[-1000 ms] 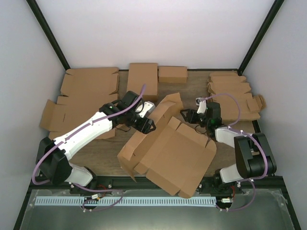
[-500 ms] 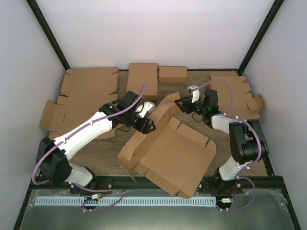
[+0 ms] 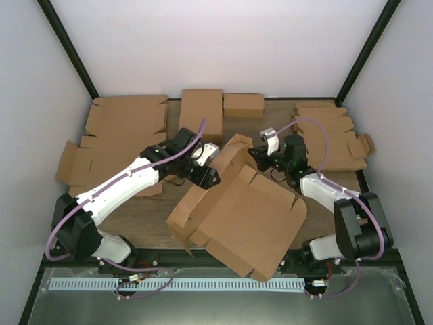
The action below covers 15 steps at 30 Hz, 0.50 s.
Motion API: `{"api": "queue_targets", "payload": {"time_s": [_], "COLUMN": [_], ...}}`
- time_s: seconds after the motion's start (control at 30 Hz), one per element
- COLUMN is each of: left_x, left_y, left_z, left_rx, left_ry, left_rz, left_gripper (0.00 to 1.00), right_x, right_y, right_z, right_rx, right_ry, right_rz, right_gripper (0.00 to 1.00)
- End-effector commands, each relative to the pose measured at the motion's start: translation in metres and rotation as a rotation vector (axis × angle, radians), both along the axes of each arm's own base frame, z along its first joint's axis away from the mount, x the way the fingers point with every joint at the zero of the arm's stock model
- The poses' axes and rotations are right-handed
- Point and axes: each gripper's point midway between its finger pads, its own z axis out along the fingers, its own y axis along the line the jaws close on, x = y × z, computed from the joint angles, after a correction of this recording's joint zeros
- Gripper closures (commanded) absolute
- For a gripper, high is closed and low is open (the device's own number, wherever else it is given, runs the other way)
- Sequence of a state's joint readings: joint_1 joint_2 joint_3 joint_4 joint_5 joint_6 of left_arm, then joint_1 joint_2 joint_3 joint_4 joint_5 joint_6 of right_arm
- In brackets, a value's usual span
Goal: Fold the paper box
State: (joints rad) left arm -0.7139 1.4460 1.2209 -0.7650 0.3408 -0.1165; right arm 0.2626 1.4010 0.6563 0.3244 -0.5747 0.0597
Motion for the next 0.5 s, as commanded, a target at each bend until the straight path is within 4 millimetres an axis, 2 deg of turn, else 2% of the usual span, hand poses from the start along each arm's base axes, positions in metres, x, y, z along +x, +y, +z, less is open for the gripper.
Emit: {"api": "queue_targets", "payload": {"time_s": [0.0, 0.13, 0.2, 0.3, 0.37, 0.47], "left_x": [0.002, 0.003, 0.004, 0.006, 0.006, 0.005], "left_y": [-0.008, -0.007, -0.007, -0.008, -0.008, -0.009], "left_z": [0.014, 0.013, 0.013, 0.013, 0.014, 0.015], "left_rx": [-0.03, -0.026, -0.027, -0.025, -0.028, -0.039], "left_ry": [-0.038, -0.04, -0.042, -0.044, -0.044, -0.041], "left_rz": [-0.013, -0.001, 0.0, 0.004, 0.008, 0.01], "left_gripper": [0.34, 0.34, 0.34, 0.34, 0.35, 0.35], "right_x": [-0.017, -0.034, -0.038, -0.033, -0.032, -0.037], "right_y": [0.011, 0.013, 0.02, 0.031, 0.033, 0.025], "right_z": [0.014, 0.025, 0.029, 0.032, 0.028, 0.017], "right_rx": [-0.033, 0.04, 0.065, 0.062, 0.059, 0.074], "right_ry": [-0.012, 0.014, 0.032, 0.079, 0.122, 0.168], "right_rz": [-0.035, -0.06, -0.048, -0.068, -0.085, -0.144], "right_gripper": [0.99, 0.99, 0.99, 0.99, 0.99, 0.99]}}
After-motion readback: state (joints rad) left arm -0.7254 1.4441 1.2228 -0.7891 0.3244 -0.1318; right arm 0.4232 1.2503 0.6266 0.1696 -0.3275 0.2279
